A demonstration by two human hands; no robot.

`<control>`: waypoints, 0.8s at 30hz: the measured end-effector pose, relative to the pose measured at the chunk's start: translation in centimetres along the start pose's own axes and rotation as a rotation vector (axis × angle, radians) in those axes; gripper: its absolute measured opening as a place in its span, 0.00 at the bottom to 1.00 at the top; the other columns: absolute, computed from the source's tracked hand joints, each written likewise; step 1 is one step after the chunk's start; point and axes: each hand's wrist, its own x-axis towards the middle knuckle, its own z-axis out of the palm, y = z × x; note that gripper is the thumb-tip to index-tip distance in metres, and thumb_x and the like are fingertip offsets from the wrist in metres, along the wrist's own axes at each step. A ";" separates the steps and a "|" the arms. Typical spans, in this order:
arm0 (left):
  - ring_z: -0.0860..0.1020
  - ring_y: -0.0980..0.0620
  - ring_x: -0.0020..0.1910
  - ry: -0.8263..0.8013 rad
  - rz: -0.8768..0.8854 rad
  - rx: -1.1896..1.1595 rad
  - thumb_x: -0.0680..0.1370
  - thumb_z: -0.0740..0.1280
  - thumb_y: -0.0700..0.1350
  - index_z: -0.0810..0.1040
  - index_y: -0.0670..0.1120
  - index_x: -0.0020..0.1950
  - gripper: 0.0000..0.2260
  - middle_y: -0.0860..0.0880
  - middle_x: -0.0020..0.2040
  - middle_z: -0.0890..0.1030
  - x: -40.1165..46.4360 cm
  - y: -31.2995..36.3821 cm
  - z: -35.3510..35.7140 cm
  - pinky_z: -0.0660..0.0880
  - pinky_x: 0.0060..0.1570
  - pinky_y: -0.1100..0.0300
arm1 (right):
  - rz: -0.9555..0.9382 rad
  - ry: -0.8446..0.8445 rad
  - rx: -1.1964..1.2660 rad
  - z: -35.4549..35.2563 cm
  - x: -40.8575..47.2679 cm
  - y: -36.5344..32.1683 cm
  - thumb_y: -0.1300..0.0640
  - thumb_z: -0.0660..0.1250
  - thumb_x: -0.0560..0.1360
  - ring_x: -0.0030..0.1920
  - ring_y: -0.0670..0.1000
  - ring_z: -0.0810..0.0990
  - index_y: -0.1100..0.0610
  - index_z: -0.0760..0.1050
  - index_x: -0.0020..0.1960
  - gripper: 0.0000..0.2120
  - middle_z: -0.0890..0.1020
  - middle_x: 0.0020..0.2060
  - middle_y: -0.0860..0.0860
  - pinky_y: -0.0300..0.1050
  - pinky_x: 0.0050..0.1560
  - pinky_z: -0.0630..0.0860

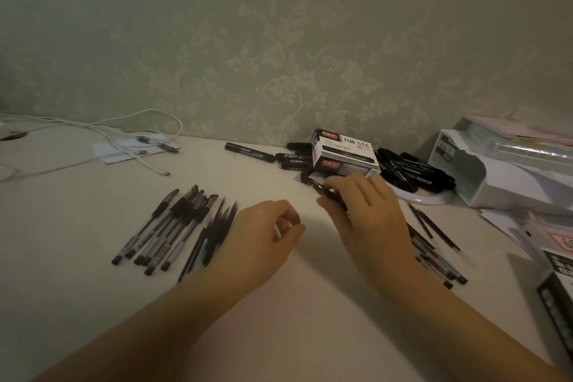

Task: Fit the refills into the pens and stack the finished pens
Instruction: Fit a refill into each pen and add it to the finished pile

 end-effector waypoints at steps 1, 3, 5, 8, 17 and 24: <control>0.76 0.62 0.37 0.008 0.011 -0.024 0.76 0.67 0.54 0.77 0.57 0.50 0.05 0.58 0.42 0.77 0.0 0.2 0.0 0.71 0.37 0.70 | -0.042 0.040 0.053 0.0 0.0 -0.3 0.56 0.66 0.79 0.44 0.56 0.77 0.62 0.80 0.55 0.11 0.82 0.46 0.54 0.49 0.43 0.75; 0.76 0.64 0.43 0.022 0.037 -0.078 0.75 0.67 0.56 0.74 0.59 0.55 0.09 0.60 0.47 0.77 0.1 0.6 0.0 0.75 0.42 0.68 | -0.054 0.083 0.209 0.0 -0.1 -0.7 0.57 0.65 0.79 0.45 0.53 0.76 0.61 0.78 0.55 0.09 0.81 0.46 0.53 0.46 0.43 0.74; 0.75 0.65 0.50 0.032 0.081 -0.101 0.75 0.67 0.57 0.71 0.59 0.60 0.15 0.61 0.53 0.75 0.2 1.0 0.0 0.76 0.49 0.65 | -0.022 0.091 0.375 -0.1 -0.1 -1.1 0.58 0.63 0.79 0.45 0.49 0.76 0.58 0.73 0.56 0.06 0.78 0.47 0.52 0.42 0.43 0.74; 0.71 0.64 0.59 0.078 0.167 -0.071 0.75 0.66 0.57 0.66 0.58 0.67 0.22 0.60 0.62 0.71 0.1 1.1 -0.2 0.73 0.59 0.60 | 0.045 0.059 0.605 -0.1 -0.1 -1.2 0.61 0.62 0.80 0.49 0.46 0.78 0.56 0.69 0.59 0.09 0.76 0.51 0.48 0.39 0.50 0.77; 0.75 0.53 0.54 0.138 0.351 0.175 0.78 0.66 0.49 0.77 0.48 0.62 0.13 0.50 0.57 0.75 0.3 1.3 -1.6 0.76 0.53 0.53 | 0.484 -0.140 1.260 0.6 -0.8 -1.1 0.66 0.66 0.78 0.51 0.55 0.85 0.58 0.76 0.53 0.06 0.82 0.49 0.56 0.44 0.53 0.80; 0.73 0.59 0.46 -0.068 0.296 0.149 0.82 0.57 0.50 0.73 0.52 0.56 0.07 0.56 0.48 0.75 0.4 1.0 -1.1 0.74 0.46 0.58 | 0.505 -0.208 1.070 0.8 -1.1 -0.8 0.60 0.69 0.78 0.42 0.49 0.83 0.52 0.79 0.52 0.05 0.84 0.42 0.50 0.37 0.44 0.78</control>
